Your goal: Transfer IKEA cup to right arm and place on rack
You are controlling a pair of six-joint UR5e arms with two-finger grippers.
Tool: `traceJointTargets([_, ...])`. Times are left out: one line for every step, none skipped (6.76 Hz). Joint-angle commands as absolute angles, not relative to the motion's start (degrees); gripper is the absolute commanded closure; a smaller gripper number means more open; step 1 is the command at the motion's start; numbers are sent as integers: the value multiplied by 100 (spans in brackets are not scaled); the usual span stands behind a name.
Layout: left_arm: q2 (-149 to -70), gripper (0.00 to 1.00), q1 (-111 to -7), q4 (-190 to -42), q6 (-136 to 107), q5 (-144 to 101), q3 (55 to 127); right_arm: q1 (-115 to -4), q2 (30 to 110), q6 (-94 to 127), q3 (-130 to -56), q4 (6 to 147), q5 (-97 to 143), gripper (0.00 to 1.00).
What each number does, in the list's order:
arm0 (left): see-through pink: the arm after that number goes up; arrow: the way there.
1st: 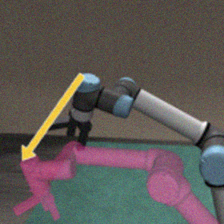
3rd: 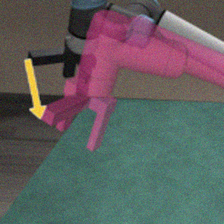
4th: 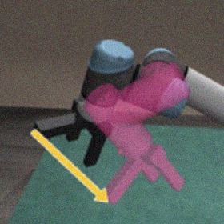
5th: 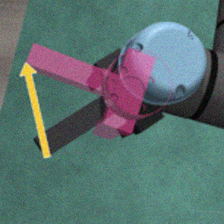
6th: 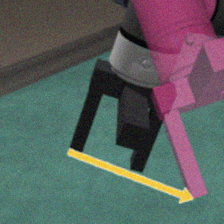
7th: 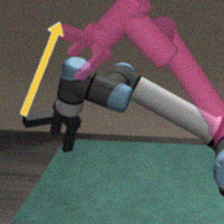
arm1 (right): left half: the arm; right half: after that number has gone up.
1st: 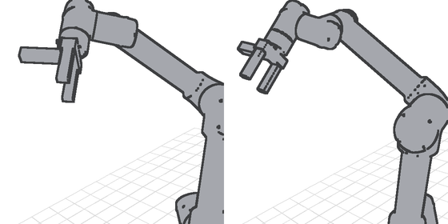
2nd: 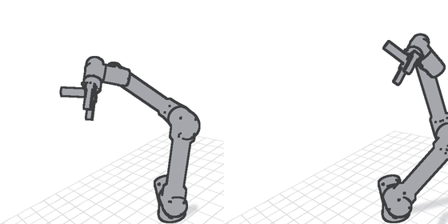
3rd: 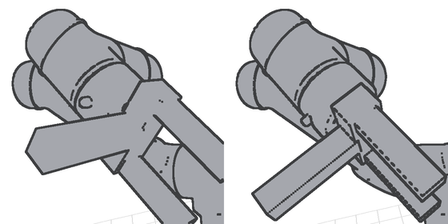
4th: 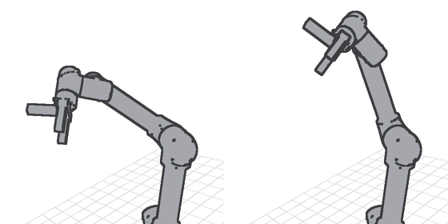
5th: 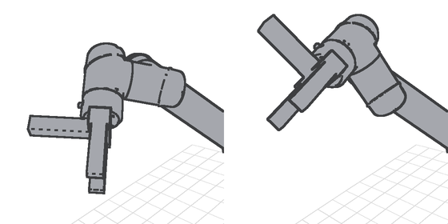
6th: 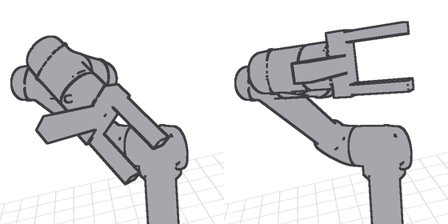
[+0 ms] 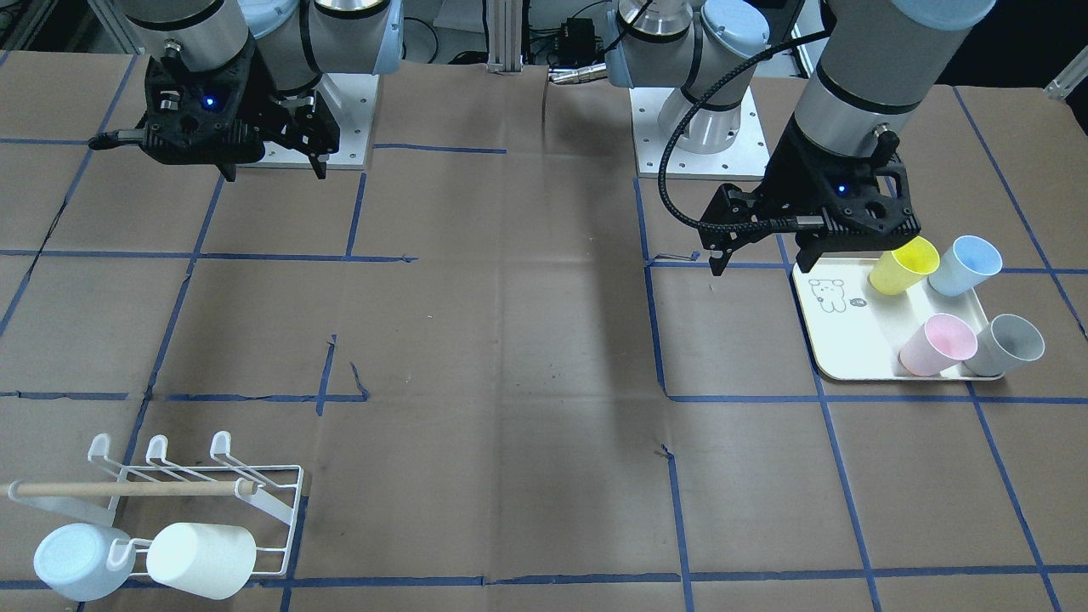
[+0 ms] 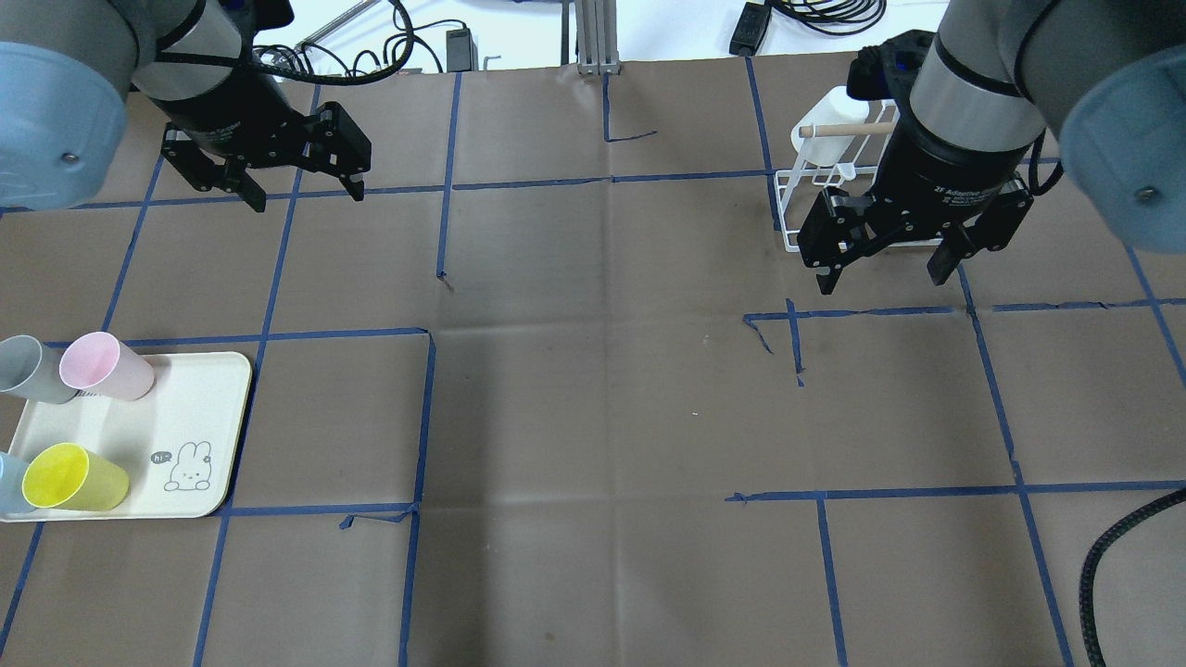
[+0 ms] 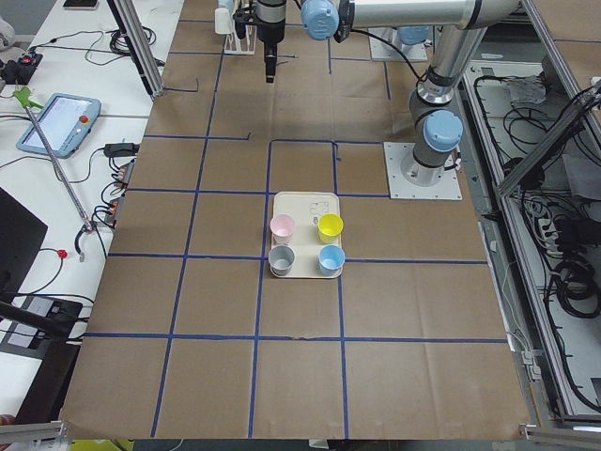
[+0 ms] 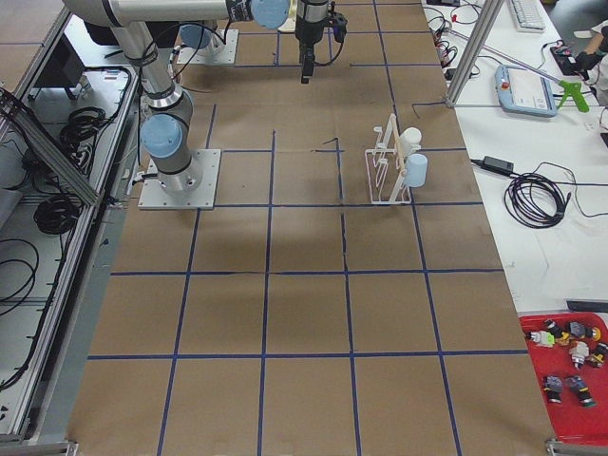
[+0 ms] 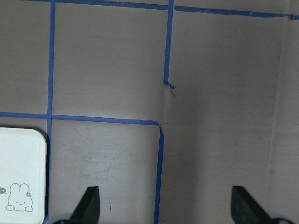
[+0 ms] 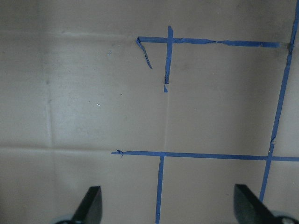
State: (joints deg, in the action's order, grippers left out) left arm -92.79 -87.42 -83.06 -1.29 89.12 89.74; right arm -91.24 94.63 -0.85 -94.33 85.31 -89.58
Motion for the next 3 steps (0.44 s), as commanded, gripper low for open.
traceJointTargets([-9290, 0, -8728, -8306, -123, 8912, 8974, -9123, 9457, 123, -9439, 8745, -8956, 1])
traceJointTargets([-9290, 0, -8728, -8306, -132, 8912, 8974, -9123, 9457, 123, -9439, 8745, -8956, 1])
traceJointTargets([-9264, 0, -8728, -8306, -123, 8912, 8974, -9123, 9448, 123, -9431, 8745, -8956, 0])
